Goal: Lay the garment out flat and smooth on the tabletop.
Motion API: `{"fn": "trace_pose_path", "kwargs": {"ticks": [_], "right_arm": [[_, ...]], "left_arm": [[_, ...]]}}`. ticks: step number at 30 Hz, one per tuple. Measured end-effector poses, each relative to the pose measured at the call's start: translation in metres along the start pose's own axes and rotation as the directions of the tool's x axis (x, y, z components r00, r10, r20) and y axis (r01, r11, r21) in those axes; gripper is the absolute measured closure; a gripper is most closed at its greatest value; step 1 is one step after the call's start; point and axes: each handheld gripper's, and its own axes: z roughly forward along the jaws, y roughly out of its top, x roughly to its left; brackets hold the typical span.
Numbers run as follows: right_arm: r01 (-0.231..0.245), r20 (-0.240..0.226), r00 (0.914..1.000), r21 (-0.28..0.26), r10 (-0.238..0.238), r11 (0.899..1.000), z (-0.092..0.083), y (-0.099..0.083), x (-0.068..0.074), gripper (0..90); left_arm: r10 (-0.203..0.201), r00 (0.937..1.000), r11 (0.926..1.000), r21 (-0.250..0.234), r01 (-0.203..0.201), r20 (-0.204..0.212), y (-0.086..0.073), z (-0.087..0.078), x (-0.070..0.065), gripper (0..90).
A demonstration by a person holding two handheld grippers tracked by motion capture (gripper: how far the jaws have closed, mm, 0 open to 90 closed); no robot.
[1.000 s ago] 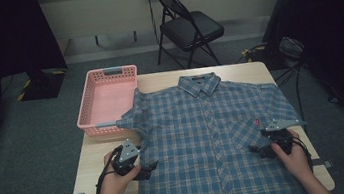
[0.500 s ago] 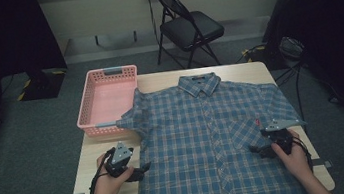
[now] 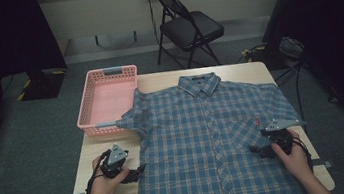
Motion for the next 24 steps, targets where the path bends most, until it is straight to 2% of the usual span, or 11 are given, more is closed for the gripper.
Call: {"fn": "trace_pose_path", "kwargs": {"ticks": [9, 24], "right_arm": [[0.000, 0.000, 1.0000, 0.000, 0.000, 1.000, 0.000, 0.000, 0.000, 9.7], [0.001, 0.000, 1.0000, 0.000, -0.001, 1.000, 0.000, 0.000, 0.000, 9.7]], "left_arm": [[-0.020, 0.9998, 0.9997, 0.011, 0.020, -0.010, -0.007, 0.001, 0.006, 15.7], [-0.019, 0.9998, 0.9993, 0.031, 0.020, -0.009, -0.011, 0.002, 0.009, 15.6]]}}
